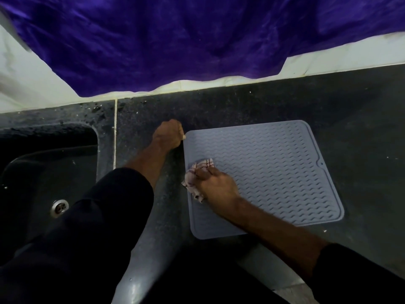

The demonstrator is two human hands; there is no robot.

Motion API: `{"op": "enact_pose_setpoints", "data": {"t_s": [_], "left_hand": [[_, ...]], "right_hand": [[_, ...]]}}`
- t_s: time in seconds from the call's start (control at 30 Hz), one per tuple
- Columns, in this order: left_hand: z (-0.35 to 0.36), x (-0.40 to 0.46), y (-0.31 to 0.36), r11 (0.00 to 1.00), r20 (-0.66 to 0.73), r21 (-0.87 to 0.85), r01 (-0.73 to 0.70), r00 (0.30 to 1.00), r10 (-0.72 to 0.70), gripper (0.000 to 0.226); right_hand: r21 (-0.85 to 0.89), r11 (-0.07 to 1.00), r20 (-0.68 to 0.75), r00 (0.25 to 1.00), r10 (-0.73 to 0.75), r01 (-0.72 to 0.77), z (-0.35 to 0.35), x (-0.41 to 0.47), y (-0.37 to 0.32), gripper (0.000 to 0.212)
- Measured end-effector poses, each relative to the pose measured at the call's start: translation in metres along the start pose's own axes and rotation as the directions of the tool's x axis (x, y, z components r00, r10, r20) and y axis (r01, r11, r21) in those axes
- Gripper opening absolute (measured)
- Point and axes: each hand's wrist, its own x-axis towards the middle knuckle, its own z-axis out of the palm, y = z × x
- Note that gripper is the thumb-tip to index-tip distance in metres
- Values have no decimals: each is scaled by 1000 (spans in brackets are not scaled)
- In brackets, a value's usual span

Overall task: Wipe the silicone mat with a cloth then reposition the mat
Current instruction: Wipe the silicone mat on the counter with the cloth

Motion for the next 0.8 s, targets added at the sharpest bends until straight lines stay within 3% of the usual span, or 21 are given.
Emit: {"op": "enact_pose_setpoints", "data": {"t_s": [0.13,0.23,0.37,0.57,0.7,0.8], "left_hand": [[10,-17,-6,992,-127,56,-115,984,122,29],[22,-33,-18,960,-47,99,-261,963,266,51],[29,-44,-21,936,-9,194,-293,954,300,55],[30,-49,-12,946,-24,221,-238,968,250,58],[30,-52,-8,942,29,256,-216,976,215,70],[36,-56,-10,936,150,240,-258,962,227,82]], "right_hand": [[218,971,41,995,91,-97,-16,12,8,39],[340,930,10,990,144,-138,-25,27,11,40],[121,990,14,997,72,-74,-7,16,-6,32],[9,999,100,994,-37,36,10,-49,-33,51],[130,990,89,995,38,-49,-11,-40,-27,34],[217,967,89,990,114,-130,-29,-14,-20,35]]}}
